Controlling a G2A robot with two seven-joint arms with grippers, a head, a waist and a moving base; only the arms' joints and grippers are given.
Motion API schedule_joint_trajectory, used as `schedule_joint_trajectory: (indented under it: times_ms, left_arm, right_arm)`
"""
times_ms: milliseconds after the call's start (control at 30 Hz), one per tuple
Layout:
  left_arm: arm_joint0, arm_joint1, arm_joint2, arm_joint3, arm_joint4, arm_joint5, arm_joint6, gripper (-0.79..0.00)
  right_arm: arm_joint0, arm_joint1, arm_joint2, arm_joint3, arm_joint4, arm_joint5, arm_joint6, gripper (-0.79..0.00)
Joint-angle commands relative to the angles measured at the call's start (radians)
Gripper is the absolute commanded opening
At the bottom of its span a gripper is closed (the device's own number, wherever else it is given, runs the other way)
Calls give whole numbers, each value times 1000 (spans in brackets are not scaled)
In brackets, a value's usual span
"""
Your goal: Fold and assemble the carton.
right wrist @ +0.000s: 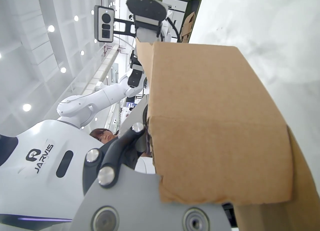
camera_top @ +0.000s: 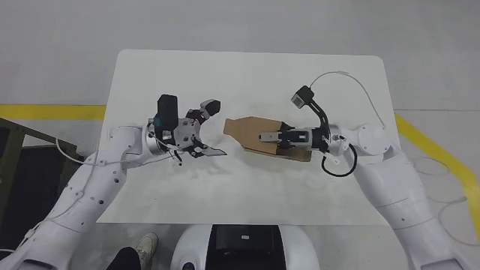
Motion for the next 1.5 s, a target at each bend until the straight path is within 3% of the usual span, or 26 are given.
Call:
schedule_joint_trajectory:
  times_ms: [0, 167, 567, 1467]
  left_arm:
    - [8, 6, -21, -11, 7, 0, 1, 0]
    - [12, 6, -43, -2, -19, 13, -44, 0]
    - [-40, -18, -4, 68, -166, 39, -247, 0]
    - [-41, -30, -16, 70, -282, 0, -337, 0]
  right_arm:
    - [2, 0, -7, 0, -17, 6, -3, -785]
    - [7, -2, -20, -10, -43, 12, -10, -785]
    - [-4, 2, -16, -56, -50, 3, -4, -785]
    - [-14, 9, -15, -86, -77, 7, -10, -785]
